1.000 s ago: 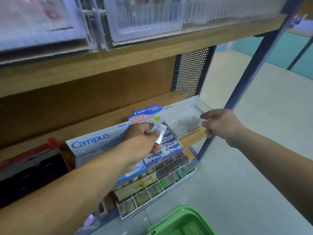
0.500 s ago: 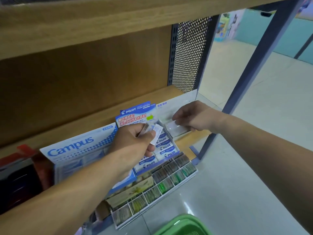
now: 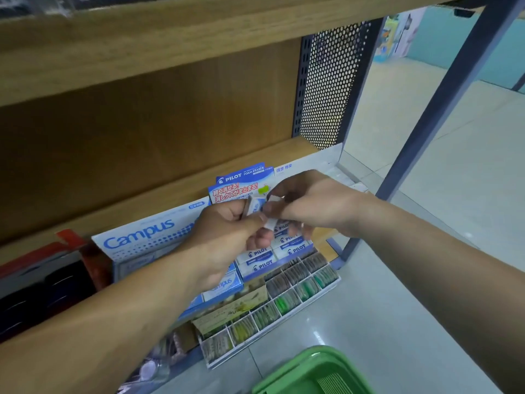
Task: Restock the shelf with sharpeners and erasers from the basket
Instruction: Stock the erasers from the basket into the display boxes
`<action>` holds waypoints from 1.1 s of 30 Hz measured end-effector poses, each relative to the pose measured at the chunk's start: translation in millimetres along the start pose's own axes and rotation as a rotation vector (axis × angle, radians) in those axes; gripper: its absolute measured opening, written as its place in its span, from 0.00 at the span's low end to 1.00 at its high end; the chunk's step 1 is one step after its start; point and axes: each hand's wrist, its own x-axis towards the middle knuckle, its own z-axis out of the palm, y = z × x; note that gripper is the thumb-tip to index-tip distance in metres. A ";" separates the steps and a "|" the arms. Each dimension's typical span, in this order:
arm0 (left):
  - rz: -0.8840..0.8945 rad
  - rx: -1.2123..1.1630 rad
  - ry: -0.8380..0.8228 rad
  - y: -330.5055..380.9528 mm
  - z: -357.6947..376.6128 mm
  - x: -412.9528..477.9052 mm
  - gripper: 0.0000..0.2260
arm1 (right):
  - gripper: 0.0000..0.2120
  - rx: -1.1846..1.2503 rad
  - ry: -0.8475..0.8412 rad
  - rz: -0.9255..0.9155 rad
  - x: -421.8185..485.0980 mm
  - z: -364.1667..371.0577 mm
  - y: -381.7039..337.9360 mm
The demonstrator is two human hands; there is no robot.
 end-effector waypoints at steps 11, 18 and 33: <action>-0.082 -0.116 -0.033 8.9 -39.8 -23.3 0.12 | 0.12 0.514 0.158 -0.156 -24.7 44.2 -3.2; 0.023 -0.051 -0.063 12.7 -53.2 -33.6 0.08 | 0.14 0.627 0.177 -0.126 -40.8 54.6 -9.5; -0.024 0.006 -0.087 12.0 -55.3 -34.3 0.05 | 0.11 0.493 0.132 0.026 -33.2 43.0 -0.9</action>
